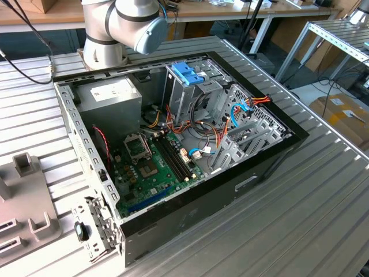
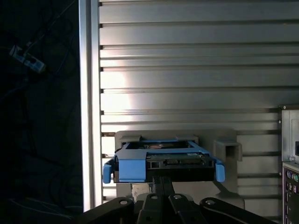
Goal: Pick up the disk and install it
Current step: 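Pick up the disk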
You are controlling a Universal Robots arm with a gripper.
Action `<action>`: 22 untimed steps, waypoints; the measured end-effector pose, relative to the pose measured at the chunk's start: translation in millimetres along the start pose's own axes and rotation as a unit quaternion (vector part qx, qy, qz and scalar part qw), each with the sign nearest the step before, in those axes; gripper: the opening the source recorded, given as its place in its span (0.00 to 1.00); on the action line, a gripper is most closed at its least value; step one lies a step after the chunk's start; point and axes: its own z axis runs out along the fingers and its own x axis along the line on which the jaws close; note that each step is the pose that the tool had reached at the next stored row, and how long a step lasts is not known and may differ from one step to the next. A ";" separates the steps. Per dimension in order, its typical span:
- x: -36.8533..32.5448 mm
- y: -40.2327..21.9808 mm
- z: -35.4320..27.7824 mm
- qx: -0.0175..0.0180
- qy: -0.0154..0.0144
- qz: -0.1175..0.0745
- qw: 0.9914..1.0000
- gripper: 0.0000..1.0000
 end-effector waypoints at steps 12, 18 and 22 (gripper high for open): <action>0.4 0.0 0.0 0.000 0.000 -0.006 1.000 0.11; 0.5 0.0 0.0 0.001 0.000 -0.022 1.000 0.11; 0.4 0.0 0.0 0.003 -0.001 -0.039 0.999 0.11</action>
